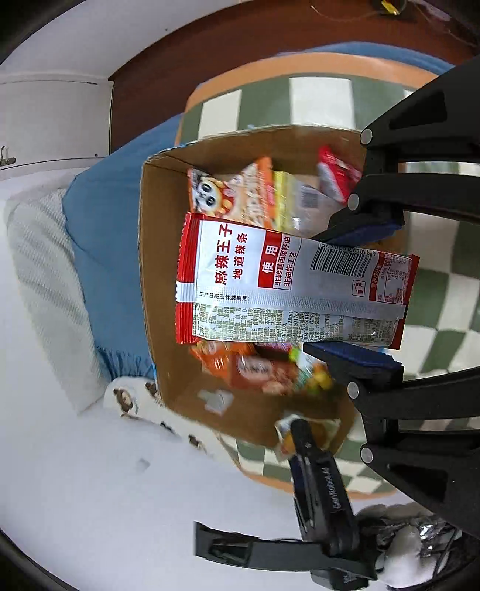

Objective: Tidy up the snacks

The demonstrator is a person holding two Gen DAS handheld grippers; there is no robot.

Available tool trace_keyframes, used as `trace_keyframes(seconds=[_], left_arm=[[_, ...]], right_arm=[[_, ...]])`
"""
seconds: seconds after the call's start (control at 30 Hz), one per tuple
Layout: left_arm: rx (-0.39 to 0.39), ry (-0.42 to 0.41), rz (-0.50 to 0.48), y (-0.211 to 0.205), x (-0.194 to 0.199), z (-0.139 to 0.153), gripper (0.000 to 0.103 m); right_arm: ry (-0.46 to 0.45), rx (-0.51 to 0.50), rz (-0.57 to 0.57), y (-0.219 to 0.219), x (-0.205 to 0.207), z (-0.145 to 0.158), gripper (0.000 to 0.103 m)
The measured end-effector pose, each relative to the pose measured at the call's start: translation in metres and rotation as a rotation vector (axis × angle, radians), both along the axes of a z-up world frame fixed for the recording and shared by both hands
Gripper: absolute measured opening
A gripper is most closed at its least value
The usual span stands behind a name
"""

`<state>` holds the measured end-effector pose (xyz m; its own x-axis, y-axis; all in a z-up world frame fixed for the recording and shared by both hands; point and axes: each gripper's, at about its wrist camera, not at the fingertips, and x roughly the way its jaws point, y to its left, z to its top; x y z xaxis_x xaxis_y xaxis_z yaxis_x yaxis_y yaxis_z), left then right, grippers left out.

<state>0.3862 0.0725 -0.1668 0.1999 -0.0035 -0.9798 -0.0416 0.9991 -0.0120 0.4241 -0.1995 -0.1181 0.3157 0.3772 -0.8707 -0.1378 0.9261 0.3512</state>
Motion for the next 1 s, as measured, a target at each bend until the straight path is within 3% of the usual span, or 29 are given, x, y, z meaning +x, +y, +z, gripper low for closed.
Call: trace_keyframes(seconds=[0.23, 0.3, 0.33, 0.37, 0.4, 0.47, 1.0], left_arm=[[0.005, 0.056, 0.015, -0.001, 0.007, -0.029, 0.049], [0.025, 0.065, 0.009, -0.005, 0.008, -0.036, 0.049], [0.017, 0.067, 0.009, -0.006, 0.009, -0.038, 0.052], [0.01, 0.071, 0.015, -0.007, 0.01, -0.04, 0.063], [0.004, 0.073, 0.017, -0.007, 0.011, -0.042, 0.069], [0.002, 0.06, 0.009, -0.011, 0.012, -0.041, 0.093], [0.027, -0.025, -0.015, -0.039, 0.014, -0.016, 0.095]], right_arm=[[0.112, -0.064, 0.014, 0.009, 0.045, -0.044, 0.054], [0.153, -0.073, 0.025, 0.012, 0.052, -0.059, 0.065], [0.159, -0.089, 0.027, 0.013, 0.054, -0.063, 0.08], [0.162, -0.097, 0.028, 0.014, 0.053, -0.067, 0.093], [0.162, -0.1, 0.023, 0.014, 0.054, -0.071, 0.096], [0.164, -0.105, 0.013, 0.012, 0.053, -0.074, 0.096], [0.113, -0.199, -0.087, -0.012, 0.029, -0.064, 0.1]])
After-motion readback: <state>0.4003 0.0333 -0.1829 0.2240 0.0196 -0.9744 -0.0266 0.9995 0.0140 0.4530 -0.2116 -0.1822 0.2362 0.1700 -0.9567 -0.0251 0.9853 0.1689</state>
